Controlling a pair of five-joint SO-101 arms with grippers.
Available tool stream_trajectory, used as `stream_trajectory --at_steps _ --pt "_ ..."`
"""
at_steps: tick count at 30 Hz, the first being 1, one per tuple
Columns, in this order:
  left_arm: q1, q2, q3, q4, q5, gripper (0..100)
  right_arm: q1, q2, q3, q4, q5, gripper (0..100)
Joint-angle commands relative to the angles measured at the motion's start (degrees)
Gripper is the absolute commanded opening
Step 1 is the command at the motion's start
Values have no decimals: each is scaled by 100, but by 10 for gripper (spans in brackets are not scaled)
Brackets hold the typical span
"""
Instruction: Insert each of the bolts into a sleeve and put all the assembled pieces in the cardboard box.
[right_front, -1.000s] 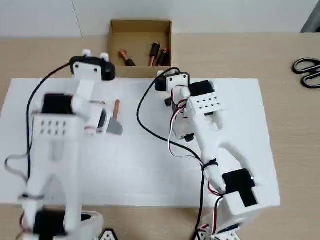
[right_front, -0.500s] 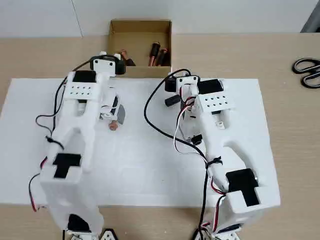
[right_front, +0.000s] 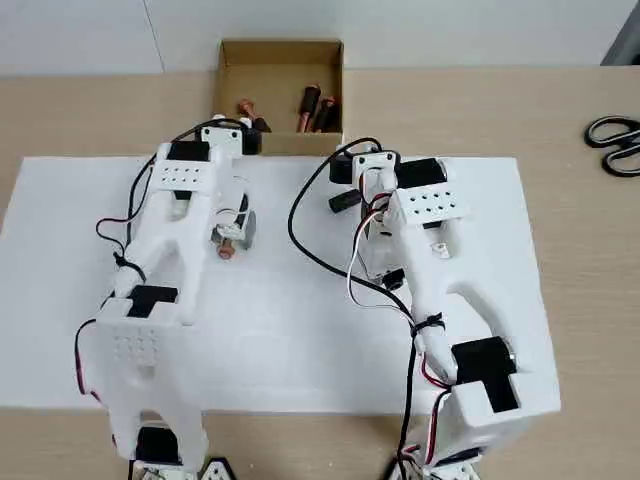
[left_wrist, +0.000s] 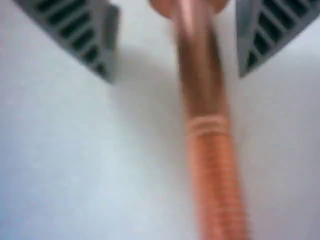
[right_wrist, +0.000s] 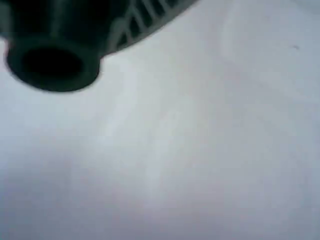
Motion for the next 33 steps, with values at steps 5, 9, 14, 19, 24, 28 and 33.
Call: stream_trajectory --at_steps 5,9,14,19,24,28,33 --pt "9 -62 -268 62 -202 6 48 -374 -132 4 70 4" --pt "211 -62 -488 466 -255 6 48 -374 -132 -4 70 4" --pt "484 -62 -1314 1187 -237 6 48 -374 -132 4 70 4" --pt "457 -141 -1859 1468 -281 6 57 -374 -132 4 70 4" --pt "167 -747 -1455 1468 -1029 6 57 -374 -132 13 79 4" --pt "-26 -1503 -1007 1468 -1662 6 57 -374 -141 13 79 4" --pt "-18 -2752 13 1468 -2681 6 66 -374 -149 13 141 4"
